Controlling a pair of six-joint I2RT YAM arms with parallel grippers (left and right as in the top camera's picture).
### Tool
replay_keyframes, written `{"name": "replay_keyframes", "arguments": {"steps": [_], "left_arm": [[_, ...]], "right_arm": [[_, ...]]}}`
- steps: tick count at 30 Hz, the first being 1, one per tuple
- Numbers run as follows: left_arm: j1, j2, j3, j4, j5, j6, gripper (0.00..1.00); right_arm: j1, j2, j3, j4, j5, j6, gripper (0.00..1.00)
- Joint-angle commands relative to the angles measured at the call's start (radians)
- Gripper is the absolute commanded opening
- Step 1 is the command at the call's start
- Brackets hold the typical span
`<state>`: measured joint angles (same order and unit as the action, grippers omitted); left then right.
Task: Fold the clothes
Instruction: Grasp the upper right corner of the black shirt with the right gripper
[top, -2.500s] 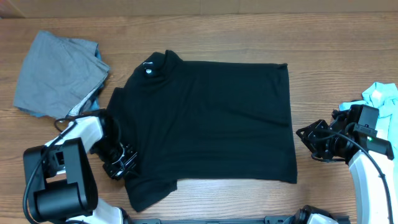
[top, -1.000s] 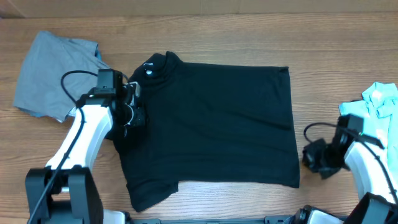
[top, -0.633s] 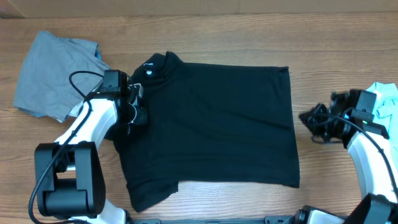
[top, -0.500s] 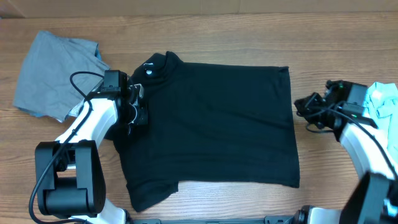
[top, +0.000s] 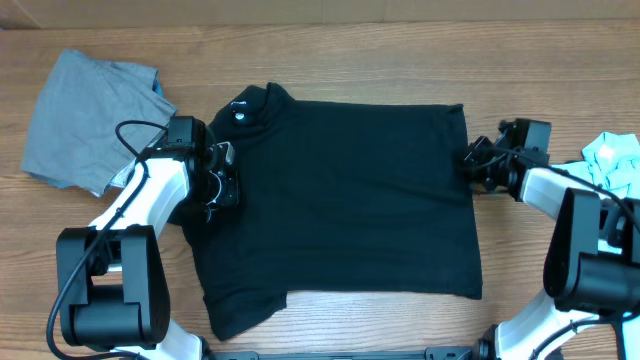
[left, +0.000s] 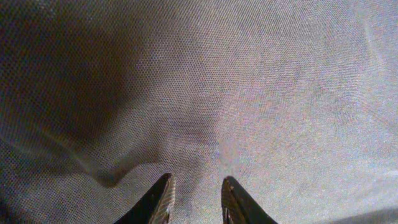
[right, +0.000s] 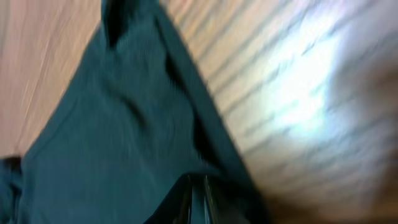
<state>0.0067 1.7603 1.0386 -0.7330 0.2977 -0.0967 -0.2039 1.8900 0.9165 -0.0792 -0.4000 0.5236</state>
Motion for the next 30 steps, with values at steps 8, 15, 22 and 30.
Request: {"name": "replay_keyframes", "arguments": {"steps": [8, 15, 22, 30], "left_arm": [[-0.002, 0.005, 0.012, -0.007, 0.018, 0.015, 0.32], [-0.002, 0.005, 0.012, -0.005, 0.017, 0.016, 0.33], [-0.002, 0.005, 0.012, -0.005, 0.017, 0.031, 0.35], [-0.002, 0.005, 0.012, -0.006, 0.017, 0.031, 0.35]], "right_arm": [[-0.067, -0.037, 0.18, -0.058, -0.162, -0.041, 0.25], [-0.028, -0.046, 0.261, -0.15, -0.048, -0.11, 0.41], [0.023, 0.008, 0.261, -0.043, 0.105, -0.227, 0.53], [0.027, 0.118, 0.261, 0.097, 0.042, -0.241, 0.52]]}}
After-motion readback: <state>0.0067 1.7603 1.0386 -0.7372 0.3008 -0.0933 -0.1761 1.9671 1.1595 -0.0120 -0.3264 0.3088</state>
